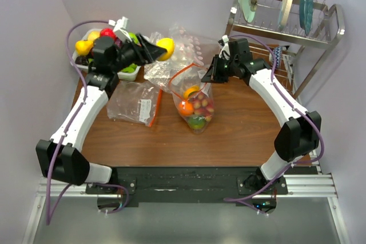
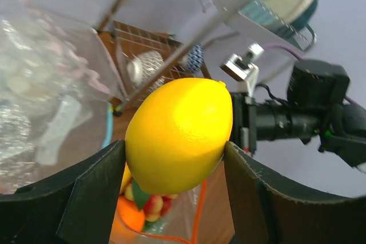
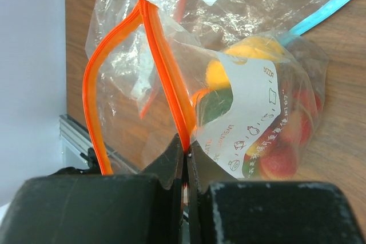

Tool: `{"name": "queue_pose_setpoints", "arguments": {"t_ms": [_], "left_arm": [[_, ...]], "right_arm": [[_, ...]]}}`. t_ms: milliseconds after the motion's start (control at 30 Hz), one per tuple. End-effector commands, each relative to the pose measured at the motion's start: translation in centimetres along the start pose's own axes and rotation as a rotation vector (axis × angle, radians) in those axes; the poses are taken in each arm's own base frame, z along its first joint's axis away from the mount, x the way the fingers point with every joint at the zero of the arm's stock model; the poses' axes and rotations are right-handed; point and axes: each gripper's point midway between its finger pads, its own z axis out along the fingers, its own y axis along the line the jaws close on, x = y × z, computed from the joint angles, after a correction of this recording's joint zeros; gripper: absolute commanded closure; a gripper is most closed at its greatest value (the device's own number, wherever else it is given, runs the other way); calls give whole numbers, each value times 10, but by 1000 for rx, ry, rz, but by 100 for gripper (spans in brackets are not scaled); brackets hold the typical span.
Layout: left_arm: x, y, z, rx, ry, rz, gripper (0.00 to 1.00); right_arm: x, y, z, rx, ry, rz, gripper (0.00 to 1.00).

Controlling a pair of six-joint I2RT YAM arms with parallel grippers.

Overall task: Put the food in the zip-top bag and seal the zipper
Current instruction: Place the fake fruit in the zipper food storage bag.

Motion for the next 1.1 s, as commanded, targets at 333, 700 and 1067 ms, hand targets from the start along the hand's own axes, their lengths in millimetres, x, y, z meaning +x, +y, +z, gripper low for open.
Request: {"name": "queue_pose_setpoints", "arguments": {"t_ms": [333, 700, 1067], "left_arm": [[97, -45, 14, 34, 125, 57, 45], [133, -5, 29, -136, 207, 151, 29], [108, -15, 26, -207, 229, 280, 0]], "right_arm": [[-15, 27, -20, -68, -39, -19, 100], [-14, 30, -30, -65, -53, -26, 100], [-12, 26, -28, -56, -45, -30, 100]]}}
